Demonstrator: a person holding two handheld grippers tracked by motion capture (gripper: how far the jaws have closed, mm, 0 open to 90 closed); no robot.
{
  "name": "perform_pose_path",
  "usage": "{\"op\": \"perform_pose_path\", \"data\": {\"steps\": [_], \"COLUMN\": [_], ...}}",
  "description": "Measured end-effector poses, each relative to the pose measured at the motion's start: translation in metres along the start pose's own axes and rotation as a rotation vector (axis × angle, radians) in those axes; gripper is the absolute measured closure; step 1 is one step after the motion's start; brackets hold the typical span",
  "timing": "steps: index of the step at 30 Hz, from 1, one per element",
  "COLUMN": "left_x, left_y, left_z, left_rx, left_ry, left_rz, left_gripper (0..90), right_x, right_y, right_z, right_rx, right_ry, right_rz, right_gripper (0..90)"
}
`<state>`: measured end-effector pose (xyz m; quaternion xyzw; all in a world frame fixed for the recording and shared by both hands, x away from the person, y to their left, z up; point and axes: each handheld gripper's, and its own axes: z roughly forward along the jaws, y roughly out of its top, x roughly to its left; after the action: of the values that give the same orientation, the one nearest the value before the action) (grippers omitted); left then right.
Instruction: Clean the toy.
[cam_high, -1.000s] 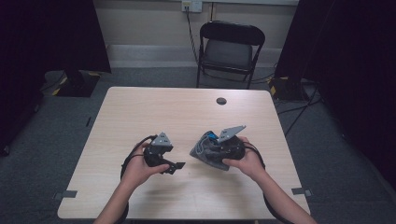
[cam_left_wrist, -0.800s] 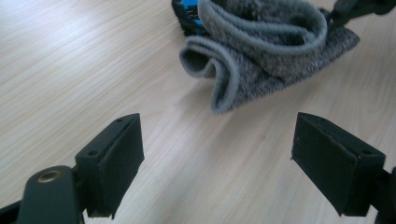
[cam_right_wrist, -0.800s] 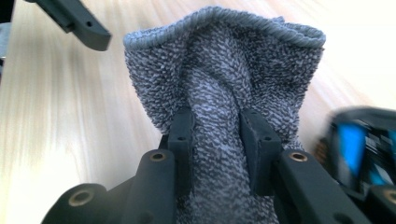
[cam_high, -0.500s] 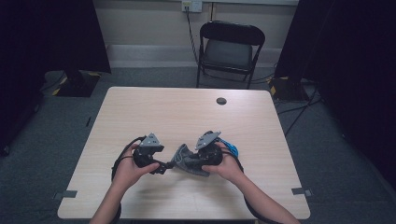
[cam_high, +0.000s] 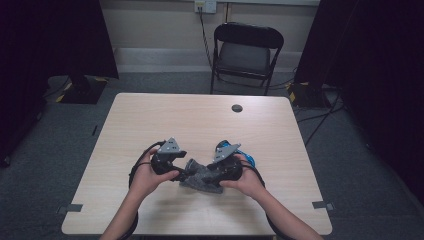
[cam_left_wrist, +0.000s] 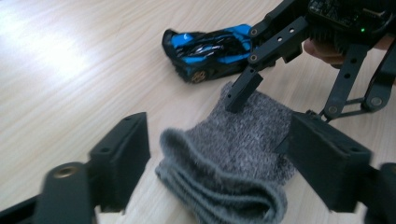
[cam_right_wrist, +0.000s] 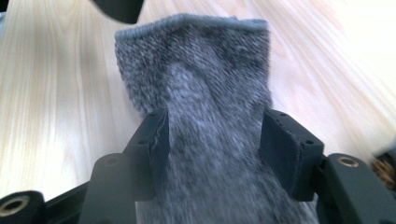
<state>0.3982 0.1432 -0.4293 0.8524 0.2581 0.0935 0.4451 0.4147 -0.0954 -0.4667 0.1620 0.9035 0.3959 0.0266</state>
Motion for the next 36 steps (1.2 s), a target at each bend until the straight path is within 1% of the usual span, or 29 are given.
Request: {"op": "perform_pose_path", "data": {"steps": [1,2,3,6,9,12,13,14,17,22,25,27,32,33,34,36], "left_x": [0.0,-0.001,-0.001,-0.002,-0.002,0.001,0.002,0.003,0.003,0.002,0.001,0.002,0.003,0.003,0.003,0.001], "left_y": [0.001,0.002,0.003,0.002,-0.003,-0.014,-0.016,-0.019,-0.027,-0.036,-0.038,-0.036,-0.026,-0.024,-0.023,-0.021], "left_z": [0.002,0.005,0.008,0.017,0.025,0.028,0.028,0.028,0.027,0.025,0.024,0.024,0.026,0.028,0.029,0.033], "left_rx": [-0.001,-0.002,0.004,0.035,0.066,0.122,0.137,0.149,0.167,0.177,0.161,0.148,0.116,0.104,0.106,0.114], "left_ry": [-0.004,-0.021,-0.032,-0.058,-0.072,-0.073,-0.074,-0.075,-0.082,-0.09,-0.088,-0.086,-0.094,-0.103,-0.11,-0.123], "left_rz": [0.014,0.022,0.03,0.054,0.078,0.095,0.1,0.103,0.095,0.091,0.076,0.071,0.088,0.099,0.112,0.132], "left_gripper": [27.1,29.5,32.7,37.2,37.7,37.9,39.4,40.1,42.1,44.5,43.8,40.9,35.0,33.5,31.5,31.5], "right_x": [0.0,-0.001,-0.001,-0.001,-0.001,-0.002,-0.003,-0.003,-0.007,-0.015,-0.017,-0.017,-0.017,-0.017,-0.017,-0.016], "right_y": [-0.002,-0.004,-0.006,-0.012,-0.019,-0.023,-0.024,-0.024,-0.024,-0.021,-0.019,-0.019,-0.019,-0.019,-0.019,-0.019], "right_z": [-0.003,-0.006,-0.009,-0.012,-0.013,-0.013,-0.012,-0.012,-0.011,-0.007,-0.005,-0.005,-0.007,-0.008,-0.008,-0.008], "right_rx": [-0.002,-0.005,-0.004,-0.002,0.004,0.008,0.014,0.019,0.023,0.02,0.019,0.016,0.02,0.019,0.017,0.018], "right_ry": [-0.002,-0.004,-0.006,-0.009,-0.011,-0.014,-0.024,-0.03,-0.037,-0.055,-0.059,-0.061,-0.06,-0.059,-0.055,-0.054], "right_rz": [0.005,0.006,0.006,0.014,0.023,0.028,0.021,0.017,0.02,0.031,0.036,0.038,0.034,0.034,0.037,0.035], "right_gripper": [42.4,42.7,42.7,41.9,41.5,41.0,40.6,40.3,40.2,39.7,38.4,38.0,37.2,36.8,36.1,35.8]}}
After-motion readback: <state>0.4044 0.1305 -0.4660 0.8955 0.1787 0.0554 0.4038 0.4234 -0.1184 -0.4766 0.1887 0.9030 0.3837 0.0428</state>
